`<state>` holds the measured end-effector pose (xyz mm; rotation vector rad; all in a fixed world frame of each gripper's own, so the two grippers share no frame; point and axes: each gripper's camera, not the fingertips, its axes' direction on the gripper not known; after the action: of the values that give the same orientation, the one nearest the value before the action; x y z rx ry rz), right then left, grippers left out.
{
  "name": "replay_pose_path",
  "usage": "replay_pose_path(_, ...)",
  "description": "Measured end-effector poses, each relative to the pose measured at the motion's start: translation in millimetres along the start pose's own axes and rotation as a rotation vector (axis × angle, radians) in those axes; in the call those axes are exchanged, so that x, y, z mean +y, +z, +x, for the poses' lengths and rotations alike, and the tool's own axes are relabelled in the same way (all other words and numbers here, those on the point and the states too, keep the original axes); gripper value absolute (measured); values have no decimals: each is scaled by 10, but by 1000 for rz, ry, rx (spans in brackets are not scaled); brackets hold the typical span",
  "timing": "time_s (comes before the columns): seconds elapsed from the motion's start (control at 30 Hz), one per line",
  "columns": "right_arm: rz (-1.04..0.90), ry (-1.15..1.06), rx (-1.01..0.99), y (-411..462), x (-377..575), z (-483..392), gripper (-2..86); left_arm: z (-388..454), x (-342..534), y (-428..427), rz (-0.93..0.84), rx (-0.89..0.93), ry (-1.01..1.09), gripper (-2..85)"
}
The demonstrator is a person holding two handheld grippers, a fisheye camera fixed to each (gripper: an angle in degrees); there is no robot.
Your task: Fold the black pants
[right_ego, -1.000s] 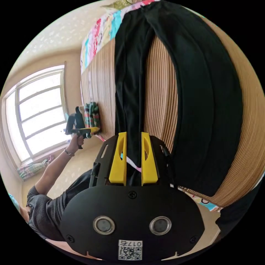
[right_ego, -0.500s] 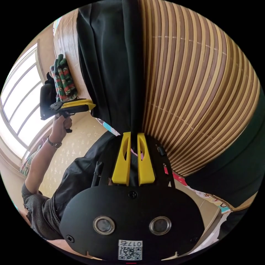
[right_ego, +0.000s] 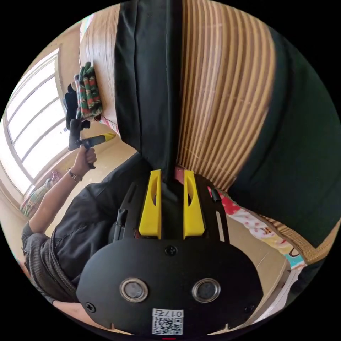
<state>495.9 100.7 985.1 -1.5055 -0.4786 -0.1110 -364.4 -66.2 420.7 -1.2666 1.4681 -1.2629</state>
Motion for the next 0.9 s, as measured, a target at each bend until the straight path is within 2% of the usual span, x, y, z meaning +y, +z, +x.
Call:
replay_pose_path(0.07,173,43,44,-370,292,136,85,-132,103,-103,19,-1,-49,52)
replay_pose_path(0.13,401,217,89,-851,750,489,87,-212,156,-161,20,-15,-74,53)
replay_pose_path(0.2,517,371,111,-1124,1093,818,91,-282,171,-198,12,-24,-90,52)
replay_pose_path(0.33,608,642,116,-1422,1671,1440,115,-364,59,-235,-3,-39,-83,52)
replay_pose_path(0.4,622,683,121,-1462,1823,1580,121,-340,-30,-234,-12,-53,-65,53)
replay_pose_path(0.47,616,702,110,-1456,1901,1696,122,-249,-152,-229,-25,-62,-30,54)
replay_pose_path(0.6,483,691,-59,-1207,1841,1936,95,-26,-319,-198,-51,-85,43,54)
replay_pose_path(0.77,593,635,-71,-1151,2087,1766,35,261,-474,-107,-127,-141,140,53)
replay_pose_path(0.83,713,514,-246,-1052,2364,1740,28,326,-514,-95,-135,-112,166,52)
replay_pose_path(0.9,770,474,-359,-908,2617,1779,26,388,-581,-37,-168,33,217,50)
